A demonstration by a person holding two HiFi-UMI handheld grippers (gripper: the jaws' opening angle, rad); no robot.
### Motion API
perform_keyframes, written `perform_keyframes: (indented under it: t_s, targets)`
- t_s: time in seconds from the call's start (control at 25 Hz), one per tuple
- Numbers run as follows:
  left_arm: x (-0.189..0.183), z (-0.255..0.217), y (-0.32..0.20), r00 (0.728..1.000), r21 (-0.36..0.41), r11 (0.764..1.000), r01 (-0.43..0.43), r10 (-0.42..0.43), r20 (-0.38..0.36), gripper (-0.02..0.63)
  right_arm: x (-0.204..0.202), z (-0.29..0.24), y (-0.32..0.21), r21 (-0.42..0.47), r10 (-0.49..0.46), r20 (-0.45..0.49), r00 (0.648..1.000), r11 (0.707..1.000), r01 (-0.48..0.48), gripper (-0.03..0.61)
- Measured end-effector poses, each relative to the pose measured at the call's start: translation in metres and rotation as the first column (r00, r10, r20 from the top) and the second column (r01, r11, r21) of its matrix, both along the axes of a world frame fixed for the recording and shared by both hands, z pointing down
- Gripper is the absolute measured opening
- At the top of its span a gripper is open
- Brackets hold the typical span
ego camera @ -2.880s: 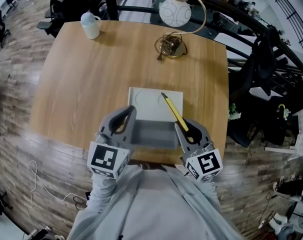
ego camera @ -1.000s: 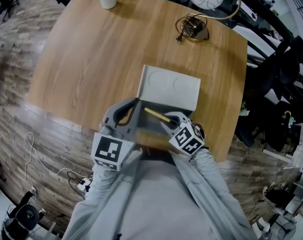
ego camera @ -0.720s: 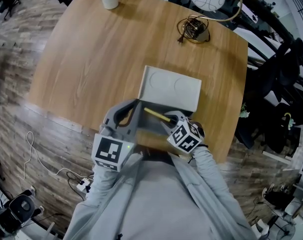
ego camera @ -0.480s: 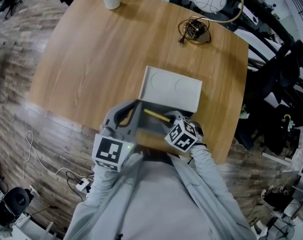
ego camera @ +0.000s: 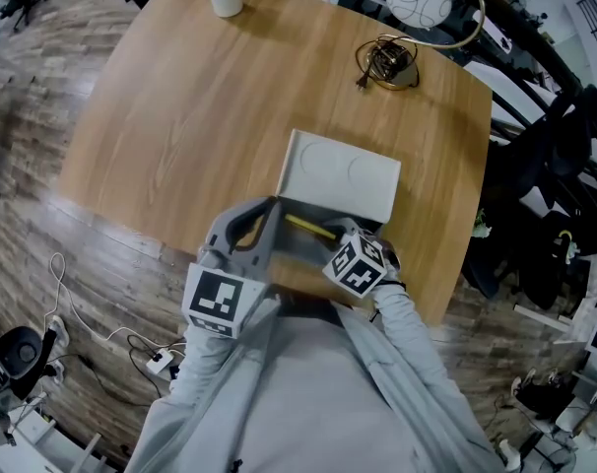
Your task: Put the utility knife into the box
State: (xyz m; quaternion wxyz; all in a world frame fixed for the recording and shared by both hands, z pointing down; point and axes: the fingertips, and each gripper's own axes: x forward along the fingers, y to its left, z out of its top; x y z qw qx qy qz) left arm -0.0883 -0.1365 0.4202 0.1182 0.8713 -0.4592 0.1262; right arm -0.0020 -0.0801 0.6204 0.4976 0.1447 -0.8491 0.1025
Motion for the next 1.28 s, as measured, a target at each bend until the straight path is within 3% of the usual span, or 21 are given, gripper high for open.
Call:
perform_keyframes:
  t_s: [0.84, 1.28]
  targets:
    - [0.002, -0.004, -0.005, 1.000, 0.014, 1.000, 0.005, -0.005, -0.011, 0.018, 0.003, -0.028, -0.015, 0.032, 0.113, 0.086, 0.990, 0.993, -0.117, 0.112]
    - [0.008, -0.020, -0.010, 1.000, 0.054, 0.998, -0.017, 0.017, 0.001, 0.018, 0.005, -0.091, -0.027, 0.132, 0.166, 0.229, 0.959, 0.971, -0.200, 0.112]
